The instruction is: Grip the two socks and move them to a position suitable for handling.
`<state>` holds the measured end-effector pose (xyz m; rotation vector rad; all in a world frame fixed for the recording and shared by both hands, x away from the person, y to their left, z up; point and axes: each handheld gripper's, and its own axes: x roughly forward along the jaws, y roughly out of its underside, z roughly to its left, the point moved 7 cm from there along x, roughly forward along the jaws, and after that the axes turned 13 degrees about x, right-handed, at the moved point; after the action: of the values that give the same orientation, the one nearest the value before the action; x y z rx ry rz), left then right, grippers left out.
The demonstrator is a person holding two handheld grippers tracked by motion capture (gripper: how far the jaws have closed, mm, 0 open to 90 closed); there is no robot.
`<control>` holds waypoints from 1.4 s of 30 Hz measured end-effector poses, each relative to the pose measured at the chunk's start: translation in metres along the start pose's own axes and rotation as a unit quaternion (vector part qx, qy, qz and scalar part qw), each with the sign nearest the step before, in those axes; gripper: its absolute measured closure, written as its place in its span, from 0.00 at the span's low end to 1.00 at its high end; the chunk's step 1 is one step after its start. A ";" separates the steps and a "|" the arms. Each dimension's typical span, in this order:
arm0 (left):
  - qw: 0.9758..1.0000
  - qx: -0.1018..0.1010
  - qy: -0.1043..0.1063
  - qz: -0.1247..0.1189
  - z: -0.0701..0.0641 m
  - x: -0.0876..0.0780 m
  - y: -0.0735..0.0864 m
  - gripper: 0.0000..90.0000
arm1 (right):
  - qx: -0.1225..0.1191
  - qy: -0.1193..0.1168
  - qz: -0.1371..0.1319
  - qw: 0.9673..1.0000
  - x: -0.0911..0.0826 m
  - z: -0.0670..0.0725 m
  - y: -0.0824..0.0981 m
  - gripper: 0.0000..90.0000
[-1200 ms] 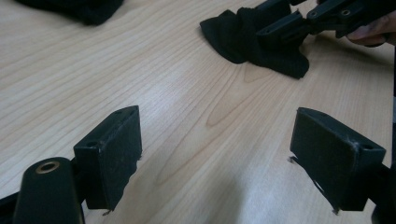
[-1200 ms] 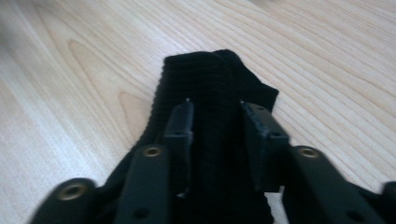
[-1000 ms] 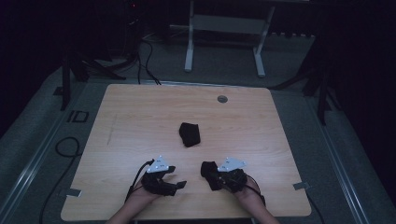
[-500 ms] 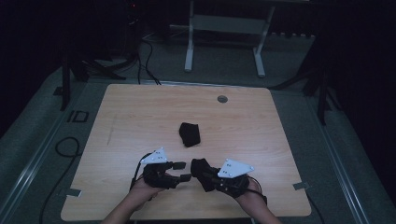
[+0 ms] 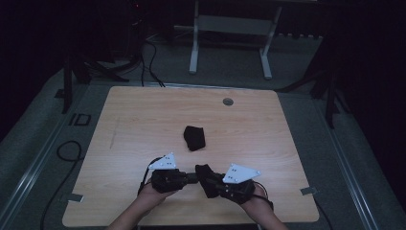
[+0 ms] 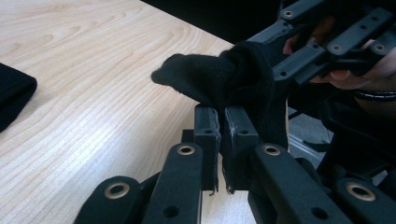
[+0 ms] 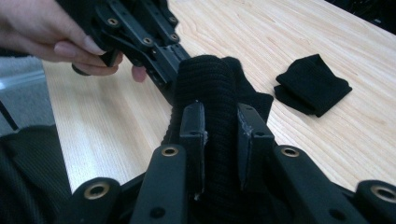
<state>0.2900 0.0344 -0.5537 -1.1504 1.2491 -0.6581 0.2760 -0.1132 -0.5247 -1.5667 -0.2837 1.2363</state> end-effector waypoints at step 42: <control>0.993 -0.040 -0.063 0.094 -0.004 -0.048 0.045 0.97 | 0.153 0.063 -0.003 0.986 -0.047 -0.074 0.046 0.87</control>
<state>0.2653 0.0910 -0.5769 -1.1074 1.2661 -0.3915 0.2968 -0.2076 -0.5449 -1.3682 -0.0141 1.1122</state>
